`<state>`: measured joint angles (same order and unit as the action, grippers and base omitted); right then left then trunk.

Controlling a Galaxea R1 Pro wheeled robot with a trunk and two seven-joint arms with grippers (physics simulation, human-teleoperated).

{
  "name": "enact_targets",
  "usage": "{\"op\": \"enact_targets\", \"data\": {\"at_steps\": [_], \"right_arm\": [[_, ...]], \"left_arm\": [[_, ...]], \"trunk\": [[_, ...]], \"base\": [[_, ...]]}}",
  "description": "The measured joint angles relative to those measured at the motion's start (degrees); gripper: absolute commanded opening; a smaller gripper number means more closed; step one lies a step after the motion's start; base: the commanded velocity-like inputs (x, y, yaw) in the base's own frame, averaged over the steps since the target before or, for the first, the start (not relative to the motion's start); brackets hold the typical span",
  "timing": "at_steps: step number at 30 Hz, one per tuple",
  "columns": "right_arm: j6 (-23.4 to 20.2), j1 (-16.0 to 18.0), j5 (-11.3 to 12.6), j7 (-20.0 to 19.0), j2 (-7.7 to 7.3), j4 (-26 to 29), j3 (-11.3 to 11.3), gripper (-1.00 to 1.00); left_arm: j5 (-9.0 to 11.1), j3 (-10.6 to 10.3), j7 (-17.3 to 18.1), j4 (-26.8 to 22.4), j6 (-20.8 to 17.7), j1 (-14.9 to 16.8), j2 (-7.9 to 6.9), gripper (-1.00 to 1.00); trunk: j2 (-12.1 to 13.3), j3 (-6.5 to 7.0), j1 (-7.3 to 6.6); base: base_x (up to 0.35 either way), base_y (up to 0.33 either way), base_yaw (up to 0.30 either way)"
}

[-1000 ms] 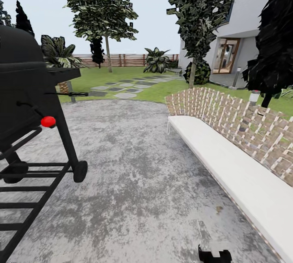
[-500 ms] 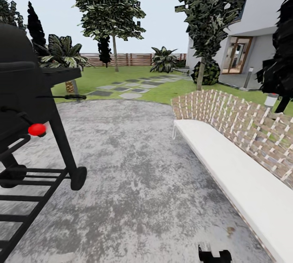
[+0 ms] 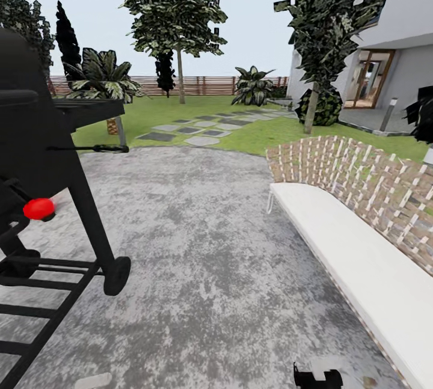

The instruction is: Pick up the pesticide atomizer in the garden and spray insectifuge to fully cover both potted plants in the garden.

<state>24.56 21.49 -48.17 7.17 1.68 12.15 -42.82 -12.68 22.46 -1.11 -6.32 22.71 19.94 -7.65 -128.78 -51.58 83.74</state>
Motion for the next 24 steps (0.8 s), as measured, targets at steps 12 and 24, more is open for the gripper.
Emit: {"op": "enact_targets", "data": {"at_steps": [12,24], "right_arm": [[0.00,0.00,-0.08,0.06,-0.04,0.08,0.00,1.00],[0.00,0.00,0.00,0.21,0.01,0.00,0.01,1.00]], "left_arm": [[-0.05,0.00,-0.01,0.00,-0.01,-0.01,0.02,-1.00],[-0.01,-0.01,0.00,0.00,0.00,-0.02,0.00,-1.00]], "trunk": [[0.00,0.00,0.00],[0.00,0.00,0.00]], "base": [[0.337,-0.032,0.000],[0.327,-0.125,0.082]]}}
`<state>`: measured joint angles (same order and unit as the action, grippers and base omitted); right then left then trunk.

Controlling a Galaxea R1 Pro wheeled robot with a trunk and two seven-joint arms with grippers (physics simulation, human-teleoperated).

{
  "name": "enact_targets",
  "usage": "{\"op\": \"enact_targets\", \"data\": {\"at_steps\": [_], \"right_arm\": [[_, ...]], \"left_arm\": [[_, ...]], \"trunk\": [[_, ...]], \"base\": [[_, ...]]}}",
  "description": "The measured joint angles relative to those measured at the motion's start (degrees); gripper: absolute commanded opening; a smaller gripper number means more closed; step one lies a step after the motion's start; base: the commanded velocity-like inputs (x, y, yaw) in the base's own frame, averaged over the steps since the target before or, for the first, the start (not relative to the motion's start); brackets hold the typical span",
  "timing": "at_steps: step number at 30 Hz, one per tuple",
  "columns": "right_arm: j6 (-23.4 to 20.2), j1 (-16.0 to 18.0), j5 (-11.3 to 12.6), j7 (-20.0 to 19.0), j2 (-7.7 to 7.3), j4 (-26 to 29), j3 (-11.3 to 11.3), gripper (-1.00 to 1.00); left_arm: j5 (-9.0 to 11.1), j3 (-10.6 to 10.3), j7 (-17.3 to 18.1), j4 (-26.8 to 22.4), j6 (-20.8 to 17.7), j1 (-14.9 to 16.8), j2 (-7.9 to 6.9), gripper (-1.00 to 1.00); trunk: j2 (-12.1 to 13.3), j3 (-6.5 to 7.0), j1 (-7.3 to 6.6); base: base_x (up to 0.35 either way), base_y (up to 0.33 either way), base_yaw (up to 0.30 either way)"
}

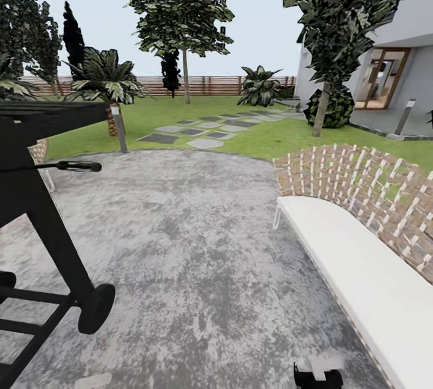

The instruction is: Pick up the pesticide atomizer in the garden and spray insectifuge to fully cover both potted plants in the garden.

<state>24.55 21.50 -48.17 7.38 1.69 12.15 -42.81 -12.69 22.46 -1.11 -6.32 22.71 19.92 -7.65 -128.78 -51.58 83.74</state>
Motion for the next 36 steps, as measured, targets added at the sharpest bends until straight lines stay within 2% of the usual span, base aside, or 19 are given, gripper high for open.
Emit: {"op": "enact_targets", "data": {"at_steps": [13,22,36], "right_arm": [[0.00,-0.01,0.07,0.00,0.00,0.01,-0.02,1.00],[0.00,0.00,0.02,0.00,0.04,-0.01,0.00,1.00],[0.00,-0.01,0.05,0.00,0.04,0.00,0.00,1.00]], "left_arm": [[0.02,0.05,-0.03,0.01,-0.04,-0.02,-0.08,-1.00],[0.02,0.07,-0.02,0.00,0.00,0.00,-0.08,-1.00],[0.02,0.09,-0.05,0.01,0.00,-0.01,-0.09,-1.00]], "trunk": [[0.00,0.00,0.00],[0.00,0.00,0.00],[0.00,0.00,0.00]], "base": [[0.316,-0.150,0.009],[0.337,-0.026,0.110],[0.338,-0.053,0.006]]}}
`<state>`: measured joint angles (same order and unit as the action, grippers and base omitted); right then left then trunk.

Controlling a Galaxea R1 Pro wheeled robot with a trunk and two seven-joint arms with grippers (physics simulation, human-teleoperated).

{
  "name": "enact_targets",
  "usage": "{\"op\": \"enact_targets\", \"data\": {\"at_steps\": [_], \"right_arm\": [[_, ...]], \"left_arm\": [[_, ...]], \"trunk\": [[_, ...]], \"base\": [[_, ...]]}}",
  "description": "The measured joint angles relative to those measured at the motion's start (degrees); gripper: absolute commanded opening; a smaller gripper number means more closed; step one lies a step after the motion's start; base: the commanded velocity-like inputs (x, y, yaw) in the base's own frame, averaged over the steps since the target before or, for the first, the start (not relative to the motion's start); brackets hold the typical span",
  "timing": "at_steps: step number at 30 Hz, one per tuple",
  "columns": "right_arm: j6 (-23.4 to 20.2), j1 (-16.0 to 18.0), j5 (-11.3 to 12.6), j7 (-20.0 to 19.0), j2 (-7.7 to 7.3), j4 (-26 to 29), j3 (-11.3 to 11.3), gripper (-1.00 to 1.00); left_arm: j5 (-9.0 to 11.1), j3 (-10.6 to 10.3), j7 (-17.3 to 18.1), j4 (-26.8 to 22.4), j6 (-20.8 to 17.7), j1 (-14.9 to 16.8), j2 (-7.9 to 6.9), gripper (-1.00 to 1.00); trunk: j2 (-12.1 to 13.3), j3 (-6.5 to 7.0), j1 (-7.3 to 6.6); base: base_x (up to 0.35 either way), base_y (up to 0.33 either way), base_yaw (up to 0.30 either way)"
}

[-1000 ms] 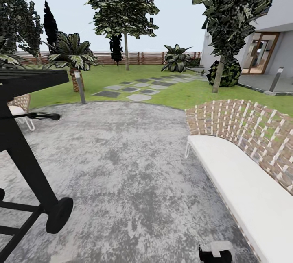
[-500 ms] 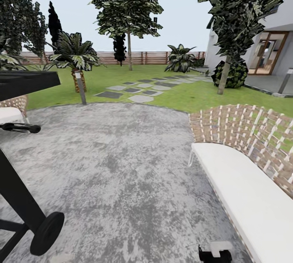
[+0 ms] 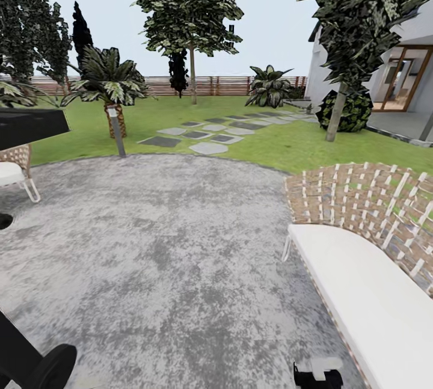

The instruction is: Pick up the pesticide atomizer in the garden and spray insectifuge to fully cover both potted plants in the garden.

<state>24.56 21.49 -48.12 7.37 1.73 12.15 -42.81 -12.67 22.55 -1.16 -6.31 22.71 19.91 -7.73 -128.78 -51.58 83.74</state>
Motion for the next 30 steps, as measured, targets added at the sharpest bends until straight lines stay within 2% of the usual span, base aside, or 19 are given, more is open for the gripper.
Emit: {"op": "enact_targets", "data": {"at_steps": [24,30], "right_arm": [[0.00,0.00,-0.05,0.00,0.00,0.00,0.00,1.00],[0.00,0.01,-0.05,0.00,0.00,-0.01,0.00,1.00]], "left_arm": [[0.09,0.01,-0.03,0.00,-0.09,0.01,0.00,-1.00],[0.02,0.01,-0.03,-0.01,-0.04,0.01,0.00,-1.00]], "trunk": [[0.00,0.00,0.00],[0.00,0.00,0.00]], "base": [[0.339,-0.015,0.001],[0.340,0.000,0.146]]}}
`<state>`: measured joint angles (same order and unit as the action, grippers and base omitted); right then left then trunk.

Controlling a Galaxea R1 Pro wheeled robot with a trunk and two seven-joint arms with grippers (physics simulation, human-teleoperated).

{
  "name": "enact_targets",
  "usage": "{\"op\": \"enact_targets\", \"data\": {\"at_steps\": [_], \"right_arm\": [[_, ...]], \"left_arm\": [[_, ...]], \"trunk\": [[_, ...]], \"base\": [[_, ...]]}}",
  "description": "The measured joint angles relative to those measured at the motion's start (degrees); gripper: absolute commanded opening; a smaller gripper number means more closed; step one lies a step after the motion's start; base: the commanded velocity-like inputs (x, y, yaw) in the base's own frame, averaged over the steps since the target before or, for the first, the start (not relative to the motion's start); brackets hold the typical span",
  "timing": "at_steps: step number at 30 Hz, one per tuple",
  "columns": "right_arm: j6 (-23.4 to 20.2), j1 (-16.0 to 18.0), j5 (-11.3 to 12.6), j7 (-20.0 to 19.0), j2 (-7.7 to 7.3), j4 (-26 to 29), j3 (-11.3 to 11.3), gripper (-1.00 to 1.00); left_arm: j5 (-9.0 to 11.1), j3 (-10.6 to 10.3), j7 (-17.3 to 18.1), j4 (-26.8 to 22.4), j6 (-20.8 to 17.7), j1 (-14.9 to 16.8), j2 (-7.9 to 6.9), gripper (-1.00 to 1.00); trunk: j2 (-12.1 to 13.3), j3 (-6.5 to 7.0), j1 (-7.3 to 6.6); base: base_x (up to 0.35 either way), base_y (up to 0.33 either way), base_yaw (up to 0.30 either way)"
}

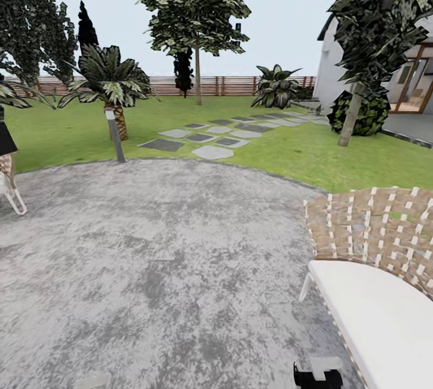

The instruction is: Pick up the pesticide atomizer in the garden and spray insectifuge to fully cover both potted plants in the garden.

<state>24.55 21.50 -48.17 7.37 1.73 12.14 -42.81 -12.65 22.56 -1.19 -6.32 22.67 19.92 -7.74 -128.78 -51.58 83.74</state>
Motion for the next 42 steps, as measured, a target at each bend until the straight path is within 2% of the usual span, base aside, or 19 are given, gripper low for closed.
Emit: {"op": "enact_targets", "data": {"at_steps": [13,18,22,42], "right_arm": [[-0.05,-0.01,-0.09,-0.13,0.01,-0.26,0.00,1.00],[-0.05,0.00,-0.04,-0.23,-0.04,-6.60,-0.02,1.00],[-0.11,0.01,0.00,-0.24,-0.04,-8.50,-0.03,1.00],[-0.12,0.01,0.00,-0.25,-0.08,-8.96,-0.04,1.00]], "left_arm": [[0.02,0.01,0.00,0.01,0.03,-0.02,-0.14,-1.00],[0.06,0.00,0.00,0.01,0.03,-0.02,-0.25,-1.00],[0.07,0.01,0.00,0.01,0.04,-0.01,-0.30,-1.00],[0.06,0.08,0.00,0.01,0.04,0.00,-0.14,-1.00]], "trunk": [[0.00,0.00,0.00],[0.00,0.00,0.00],[0.00,0.00,0.00],[0.00,0.00,0.00]], "base": [[0.340,0.000,0.009],[0.340,0.000,0.000],[0.340,0.000,0.000],[0.340,0.000,0.000]]}}
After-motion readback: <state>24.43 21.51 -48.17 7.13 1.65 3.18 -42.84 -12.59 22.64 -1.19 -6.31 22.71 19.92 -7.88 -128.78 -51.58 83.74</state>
